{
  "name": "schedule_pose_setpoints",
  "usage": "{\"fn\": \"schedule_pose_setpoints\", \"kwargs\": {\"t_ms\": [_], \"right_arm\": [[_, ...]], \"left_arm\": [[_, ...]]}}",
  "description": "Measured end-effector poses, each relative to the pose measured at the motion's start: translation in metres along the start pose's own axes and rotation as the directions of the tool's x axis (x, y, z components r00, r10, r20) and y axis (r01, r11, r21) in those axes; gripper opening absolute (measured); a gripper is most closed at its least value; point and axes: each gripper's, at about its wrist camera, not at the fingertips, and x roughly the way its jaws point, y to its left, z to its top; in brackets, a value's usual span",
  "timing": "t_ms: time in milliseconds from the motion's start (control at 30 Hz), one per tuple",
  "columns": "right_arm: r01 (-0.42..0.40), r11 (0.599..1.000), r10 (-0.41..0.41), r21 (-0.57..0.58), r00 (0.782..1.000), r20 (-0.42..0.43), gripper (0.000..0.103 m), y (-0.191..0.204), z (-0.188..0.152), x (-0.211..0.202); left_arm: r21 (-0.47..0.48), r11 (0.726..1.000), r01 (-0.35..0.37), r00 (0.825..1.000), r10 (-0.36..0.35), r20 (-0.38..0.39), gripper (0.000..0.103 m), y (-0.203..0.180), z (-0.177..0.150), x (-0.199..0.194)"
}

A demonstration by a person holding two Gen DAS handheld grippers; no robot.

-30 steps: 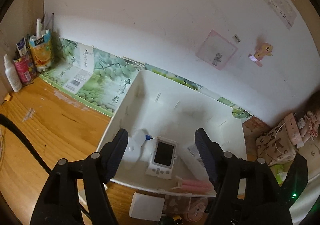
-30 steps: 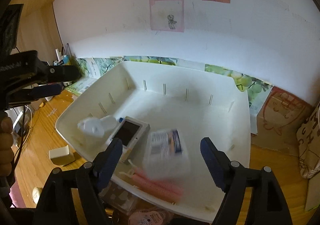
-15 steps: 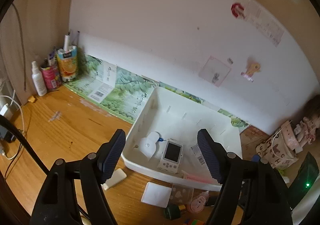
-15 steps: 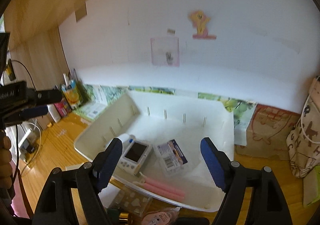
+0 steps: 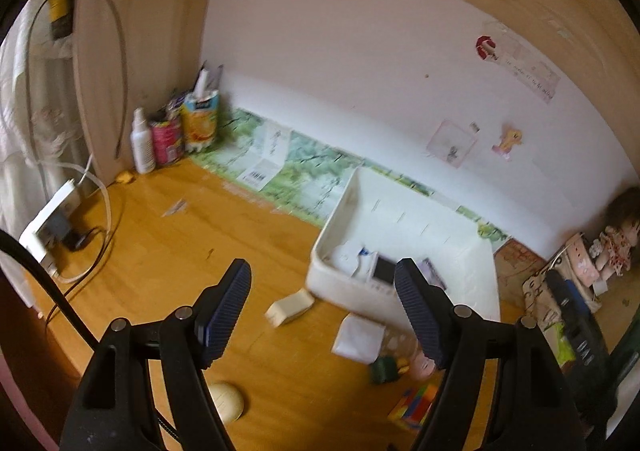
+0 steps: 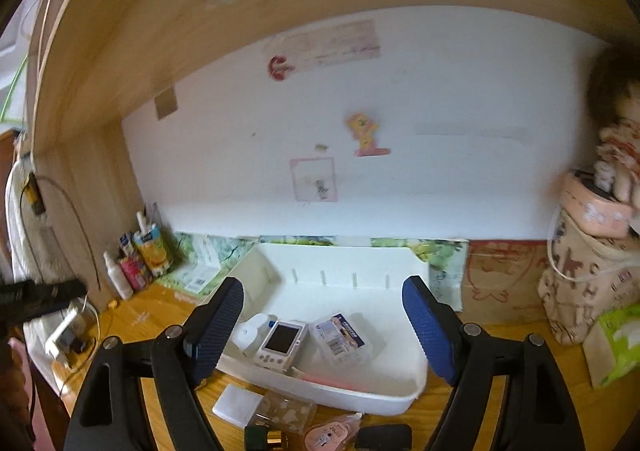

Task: Organize rigid objects
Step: 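Withdraw both grippers from the bin toward the remaining desk items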

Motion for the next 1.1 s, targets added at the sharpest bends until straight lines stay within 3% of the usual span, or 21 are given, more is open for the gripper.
{"fn": "schedule_pose_setpoints", "kwargs": {"t_ms": [167,500,667,867,1100], "right_arm": [[0.043,0.996,-0.044,0.073,0.999,0.016,0.083,-0.009,-0.008,-0.019],[0.148,0.984,-0.149,0.096,0.989,0.006,0.083,0.007,-0.035,-0.057],[0.174,0.981,-0.175,0.087,0.985,-0.001,0.083,0.024,-0.045,-0.072],[0.201,0.975,-0.199,0.098,0.979,-0.032,0.083,0.040,-0.059,-0.079],[0.231,0.962,-0.222,0.143,0.972,-0.077,0.083,0.049,-0.079,-0.081]], "left_arm": [[-0.029,1.000,-0.008,1.000,0.007,-0.024,0.077,0.023,-0.013,-0.012],[-0.065,0.998,0.012,0.997,-0.017,-0.082,0.077,0.068,-0.028,-0.028],[-0.048,0.999,0.024,0.988,-0.031,-0.149,0.078,0.078,-0.031,-0.022],[-0.009,0.999,0.051,0.967,-0.052,-0.248,0.078,0.082,-0.037,-0.005],[0.054,0.996,0.074,0.927,-0.049,-0.371,0.083,0.081,-0.043,0.024]]}}
